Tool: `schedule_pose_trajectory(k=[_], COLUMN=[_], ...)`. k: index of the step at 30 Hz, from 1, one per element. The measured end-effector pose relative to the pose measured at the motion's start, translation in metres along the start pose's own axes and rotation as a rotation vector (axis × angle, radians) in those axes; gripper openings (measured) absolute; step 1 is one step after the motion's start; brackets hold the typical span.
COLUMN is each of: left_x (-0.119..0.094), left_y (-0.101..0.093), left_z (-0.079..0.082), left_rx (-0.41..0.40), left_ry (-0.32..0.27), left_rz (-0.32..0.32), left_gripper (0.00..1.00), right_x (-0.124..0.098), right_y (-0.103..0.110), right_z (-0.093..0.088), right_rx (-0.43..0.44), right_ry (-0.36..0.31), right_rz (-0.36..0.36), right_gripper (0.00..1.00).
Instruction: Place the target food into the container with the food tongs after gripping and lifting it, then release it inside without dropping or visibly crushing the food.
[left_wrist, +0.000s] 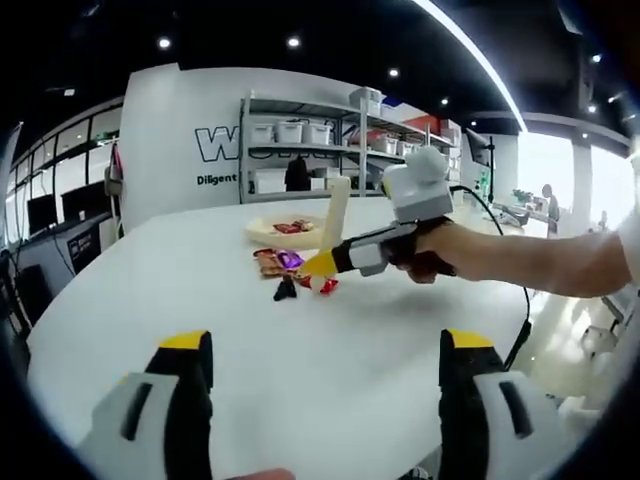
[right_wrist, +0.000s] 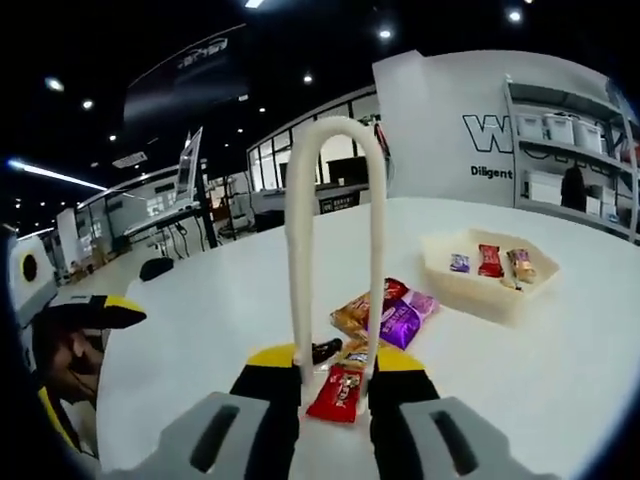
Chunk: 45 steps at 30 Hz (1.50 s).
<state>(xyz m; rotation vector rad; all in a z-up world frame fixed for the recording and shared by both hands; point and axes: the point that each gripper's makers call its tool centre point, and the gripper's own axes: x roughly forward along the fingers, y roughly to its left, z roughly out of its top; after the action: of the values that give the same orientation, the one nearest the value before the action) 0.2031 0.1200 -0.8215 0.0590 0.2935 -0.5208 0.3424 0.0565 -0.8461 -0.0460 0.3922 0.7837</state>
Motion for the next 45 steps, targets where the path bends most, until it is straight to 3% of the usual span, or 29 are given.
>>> schedule_pose_trajectory(k=[11, 19, 31, 38, 41, 45], left_x=[-0.001, -0.006, -0.005, 0.000, 0.002, 0.004], left_y=[0.001, 0.003, 0.000, -0.006, -0.008, -0.009], left_z=[-0.002, 0.001, 0.001, 0.008, 0.010, 0.011], left_rx=[0.005, 0.010, 0.019, 0.032, 0.033, 0.032], left_ry=[0.008, 0.005, 0.011, 0.004, -0.002, -0.003], left_rz=[0.001, 0.008, 0.012, -0.002, -0.008, -0.012], left_gripper=[0.91, 0.91, 0.91, 0.91, 0.91, 0.91], right_x=[0.002, -0.006, -0.031, -0.045, -0.045, -0.040], right_y=[-0.003, -0.014, -0.034, -0.058, -0.068, -0.081], right_z=[0.001, 0.007, 0.039, 0.070, 0.082, 0.087], right_rx=[-0.113, -0.023, -0.036, -0.028, 0.040, 0.045], right_ry=[0.018, -0.008, -0.074, -0.125, -0.153, -0.153], right_rz=[-0.044, -0.045, -0.080, -0.116, -0.104, -0.120], right_gripper=[0.13, 0.12, 0.13, 0.13, 0.13, 0.13])
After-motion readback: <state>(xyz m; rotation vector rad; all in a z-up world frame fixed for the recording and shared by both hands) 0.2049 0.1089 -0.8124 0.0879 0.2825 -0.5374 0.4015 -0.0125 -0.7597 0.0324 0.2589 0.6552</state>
